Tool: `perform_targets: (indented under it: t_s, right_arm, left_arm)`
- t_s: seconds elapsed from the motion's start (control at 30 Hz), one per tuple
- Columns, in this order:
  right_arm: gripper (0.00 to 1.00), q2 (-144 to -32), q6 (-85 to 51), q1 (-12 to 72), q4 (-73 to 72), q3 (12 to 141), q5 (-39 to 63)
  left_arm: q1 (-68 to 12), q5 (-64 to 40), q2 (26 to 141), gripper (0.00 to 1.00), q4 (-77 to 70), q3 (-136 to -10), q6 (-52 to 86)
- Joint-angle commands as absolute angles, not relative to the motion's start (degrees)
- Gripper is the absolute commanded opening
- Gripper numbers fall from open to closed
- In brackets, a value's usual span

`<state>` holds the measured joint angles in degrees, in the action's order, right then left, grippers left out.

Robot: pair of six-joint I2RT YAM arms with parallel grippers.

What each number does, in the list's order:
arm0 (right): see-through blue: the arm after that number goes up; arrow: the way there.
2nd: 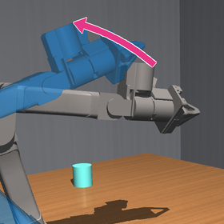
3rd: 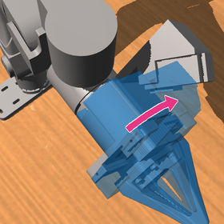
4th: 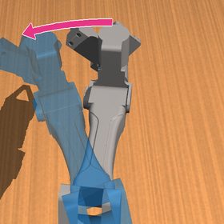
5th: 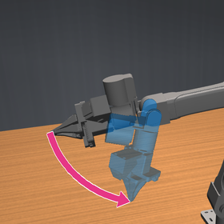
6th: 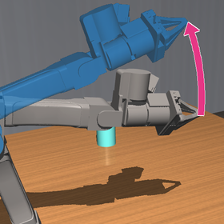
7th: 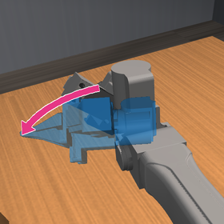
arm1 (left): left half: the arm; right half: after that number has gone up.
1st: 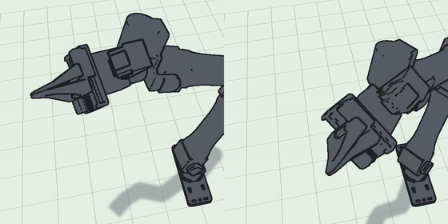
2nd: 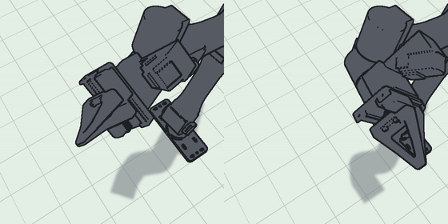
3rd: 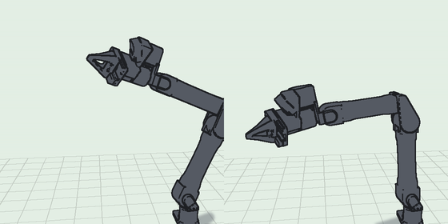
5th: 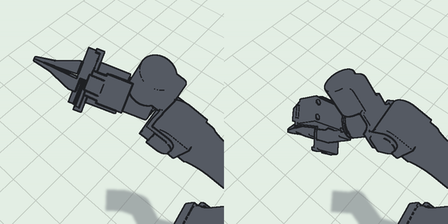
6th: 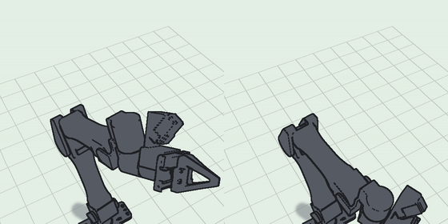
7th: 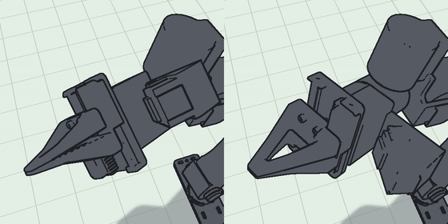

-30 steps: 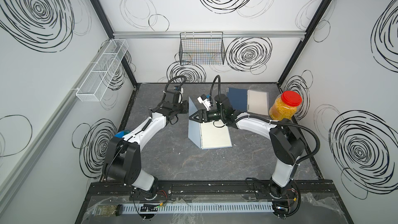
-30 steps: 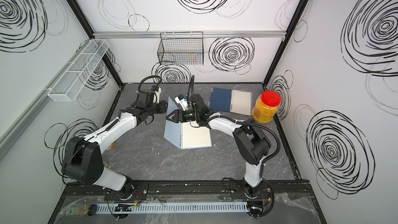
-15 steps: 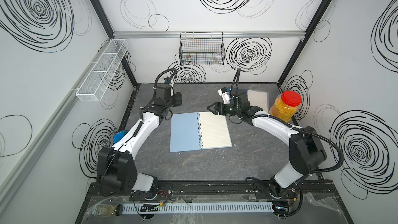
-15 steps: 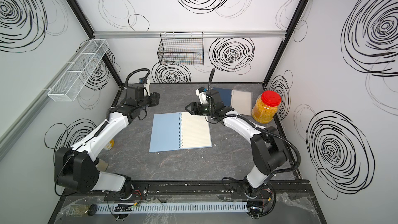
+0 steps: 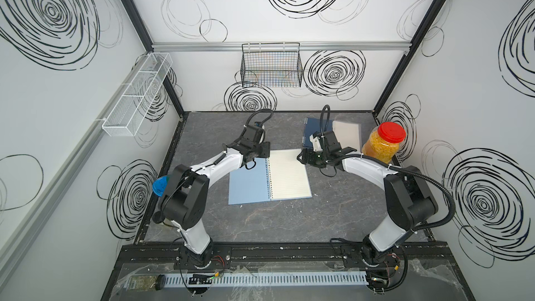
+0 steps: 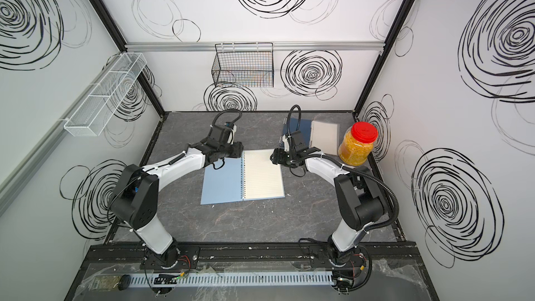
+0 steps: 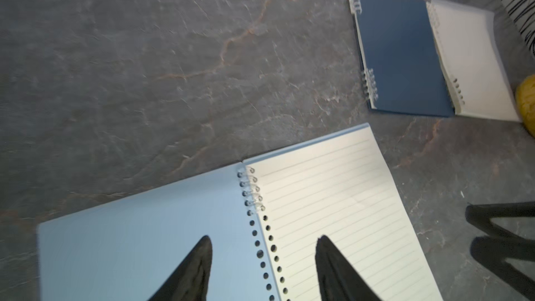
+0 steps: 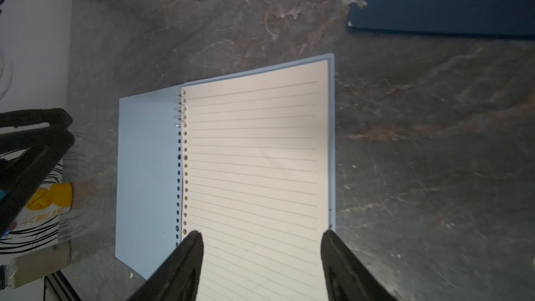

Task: Tear off pages from different notebooks
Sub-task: Open the notebook at the center of the board, then tear off the paper from the notebook.

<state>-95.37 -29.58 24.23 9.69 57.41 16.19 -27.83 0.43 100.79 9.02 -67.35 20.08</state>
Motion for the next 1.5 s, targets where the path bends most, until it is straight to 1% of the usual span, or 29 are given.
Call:
perform_targets:
  t_s: [0.0,0.2,0.4,0.47,0.67,0.83,0.97,1.17,1.27,1.47]
  right_arm:
    - [0.67,-94.7,-31.2,22.1,10.1,55.0,15.6]
    - [0.67,-93.2,-30.7,19.9,11.7,52.7,14.8]
    - [0.67,-91.7,-30.1,18.3,13.9,51.1,13.1]
    - [0.67,-90.5,-29.8,17.5,14.4,50.1,12.7]
    - [0.68,-87.3,-30.0,15.9,14.6,47.4,12.6]
    - [0.68,-86.5,-30.6,15.8,13.8,45.6,14.5]
    - [0.68,-86.6,-31.2,15.8,12.4,44.6,17.5]
    - [0.68,-83.7,-33.2,15.8,9.4,40.6,23.1]
    - [0.69,-82.5,-34.2,15.7,7.5,38.4,25.9]
    - [0.69,-81.9,-35.3,15.9,6.1,36.8,28.5]
  left_arm:
    - [-32.3,1.7,103.7,0.61,7.3,-70.5,22.4]
    - [-38.8,3.9,109.9,0.66,12.7,-76.0,20.7]
    - [-43.4,2.5,115.3,0.66,18.7,-81.3,18.4]
    - [-44.5,1.9,116.6,0.72,21.1,-82.6,17.5]
    - [-47.6,-1.0,115.7,0.75,20.8,-81.2,18.4]
    - [-50.9,2.3,116.8,0.79,22.9,-81.6,17.3]
    - [-52.8,6.1,119.1,0.78,25.6,-82.5,16.1]
    - [-53.2,7.2,120.1,0.77,26.7,-80.9,15.2]
    - [-52.8,7.6,121.3,0.74,27.4,-80.3,14.3]
    - [-50.6,7.5,122.5,0.68,28.6,-79.3,12.5]
